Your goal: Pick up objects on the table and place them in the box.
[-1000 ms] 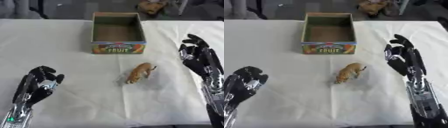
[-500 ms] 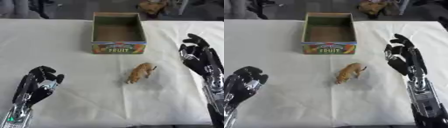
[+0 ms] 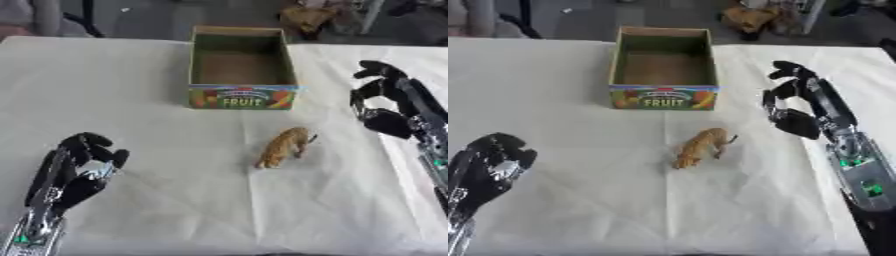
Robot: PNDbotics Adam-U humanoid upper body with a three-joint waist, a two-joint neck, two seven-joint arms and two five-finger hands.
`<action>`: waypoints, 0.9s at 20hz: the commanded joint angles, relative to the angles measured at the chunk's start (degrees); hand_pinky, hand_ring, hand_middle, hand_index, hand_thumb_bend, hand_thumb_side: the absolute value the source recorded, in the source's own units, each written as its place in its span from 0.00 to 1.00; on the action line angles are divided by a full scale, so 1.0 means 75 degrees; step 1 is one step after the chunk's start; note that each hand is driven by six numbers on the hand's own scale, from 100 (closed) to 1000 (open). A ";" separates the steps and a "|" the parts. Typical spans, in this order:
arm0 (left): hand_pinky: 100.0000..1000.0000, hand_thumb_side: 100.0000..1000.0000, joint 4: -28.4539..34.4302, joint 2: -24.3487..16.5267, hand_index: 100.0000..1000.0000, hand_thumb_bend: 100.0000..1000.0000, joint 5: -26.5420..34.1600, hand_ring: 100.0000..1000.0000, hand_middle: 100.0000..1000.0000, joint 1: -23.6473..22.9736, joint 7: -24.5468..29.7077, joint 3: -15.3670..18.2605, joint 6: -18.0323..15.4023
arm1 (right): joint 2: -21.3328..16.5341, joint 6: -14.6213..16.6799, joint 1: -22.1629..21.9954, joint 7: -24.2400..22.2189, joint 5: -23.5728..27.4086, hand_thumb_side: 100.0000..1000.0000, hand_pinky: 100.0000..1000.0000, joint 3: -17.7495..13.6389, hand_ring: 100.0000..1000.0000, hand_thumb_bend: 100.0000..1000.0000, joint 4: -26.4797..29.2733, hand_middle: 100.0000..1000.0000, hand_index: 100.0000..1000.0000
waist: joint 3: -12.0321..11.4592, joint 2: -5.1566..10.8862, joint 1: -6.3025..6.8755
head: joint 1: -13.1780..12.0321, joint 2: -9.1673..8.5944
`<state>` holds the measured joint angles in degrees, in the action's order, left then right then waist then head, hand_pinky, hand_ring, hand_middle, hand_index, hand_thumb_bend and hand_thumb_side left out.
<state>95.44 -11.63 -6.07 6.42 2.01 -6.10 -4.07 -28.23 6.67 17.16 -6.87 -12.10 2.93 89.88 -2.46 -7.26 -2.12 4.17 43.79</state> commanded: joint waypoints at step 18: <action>0.52 0.33 0.0062 -0.0167 0.54 0.53 0.0008 0.48 0.51 -0.0002 0.0074 -0.0065 -0.0024 | -0.0901 0.0612 0.1219 -0.1899 -0.0624 0.08 0.67 0.1449 0.68 0.00 -0.0904 0.76 0.91 | -0.0092 0.0173 -0.0065 | 0.0046 0.0044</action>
<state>95.13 -11.67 -6.07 6.09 2.45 -6.47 -4.11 -33.06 10.92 25.24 -20.57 -15.89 13.82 82.96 -3.13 -6.71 -2.61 4.26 43.79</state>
